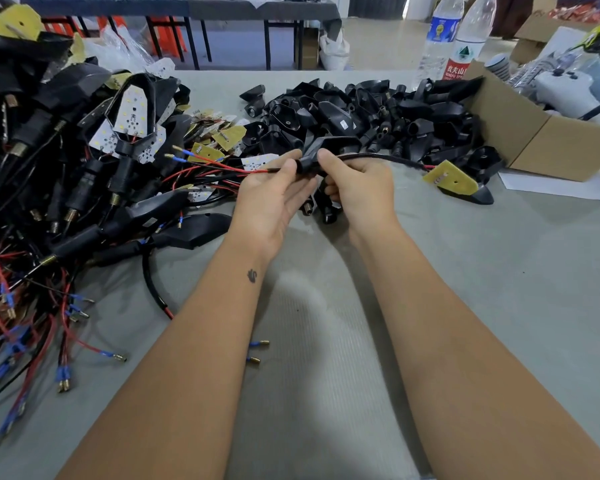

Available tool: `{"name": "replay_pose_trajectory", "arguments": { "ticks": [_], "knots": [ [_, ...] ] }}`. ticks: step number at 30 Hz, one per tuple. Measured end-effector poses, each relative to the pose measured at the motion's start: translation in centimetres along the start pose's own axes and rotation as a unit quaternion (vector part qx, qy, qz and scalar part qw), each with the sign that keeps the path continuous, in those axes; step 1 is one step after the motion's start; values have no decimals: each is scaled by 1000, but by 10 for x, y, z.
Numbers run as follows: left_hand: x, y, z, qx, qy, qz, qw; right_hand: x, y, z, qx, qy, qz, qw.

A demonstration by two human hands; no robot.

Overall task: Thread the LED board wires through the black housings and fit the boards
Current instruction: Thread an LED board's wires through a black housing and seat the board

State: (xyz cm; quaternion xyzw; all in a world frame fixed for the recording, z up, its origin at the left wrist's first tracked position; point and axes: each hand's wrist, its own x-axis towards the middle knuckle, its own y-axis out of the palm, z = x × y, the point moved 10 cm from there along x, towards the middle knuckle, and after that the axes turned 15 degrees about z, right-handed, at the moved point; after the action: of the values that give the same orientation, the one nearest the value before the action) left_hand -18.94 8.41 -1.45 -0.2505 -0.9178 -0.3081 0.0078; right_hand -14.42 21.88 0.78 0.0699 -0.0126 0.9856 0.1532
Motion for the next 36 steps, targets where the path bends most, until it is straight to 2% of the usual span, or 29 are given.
{"name": "replay_pose_trajectory", "arguments": {
  "ticks": [3, 5, 7, 11, 16, 22, 24, 26, 28, 31, 34, 36],
  "knots": [
    [-3, -6, -5, 25, 17, -25, 999, 0, 1, -6, 114, 15, -1, 993],
    [-4, -16, -8, 25, 21, -61, 998, 1, 1, -11, 253, 18, -2, 967],
    [-6, -23, -9, 1, 24, -85, 996, 3, -1, -11, 320, 8, 0, 947],
    [-7, -23, -7, -69, 23, -92, 993, 3, -4, -8, 254, -4, 2, 967],
    [-7, -6, -5, 17, 3, -34, 999, 4, 3, -5, 111, 9, 25, 993],
    [-14, -26, -18, 26, 47, -122, 991, 4, 9, 0, 8, 16, 65, 998],
    [-17, -31, -21, 27, 55, -139, 988, 4, 7, 1, -3, 12, 47, 999],
    [-18, -33, -23, 24, 57, -148, 987, 1, -4, -3, -23, 29, -2, 999],
    [-18, -31, -23, 27, 58, -145, 987, -3, -22, -11, -17, 60, -74, 995],
    [-17, -25, -24, 40, 60, -126, 989, -8, -39, -23, 70, 83, -139, 984],
    [-17, -20, -23, 53, 52, -113, 991, -4, -40, -31, 160, 97, -132, 973],
    [-16, -18, -22, 59, 47, -115, 991, -1, -36, -32, 175, 101, -111, 973]
  ]
}}
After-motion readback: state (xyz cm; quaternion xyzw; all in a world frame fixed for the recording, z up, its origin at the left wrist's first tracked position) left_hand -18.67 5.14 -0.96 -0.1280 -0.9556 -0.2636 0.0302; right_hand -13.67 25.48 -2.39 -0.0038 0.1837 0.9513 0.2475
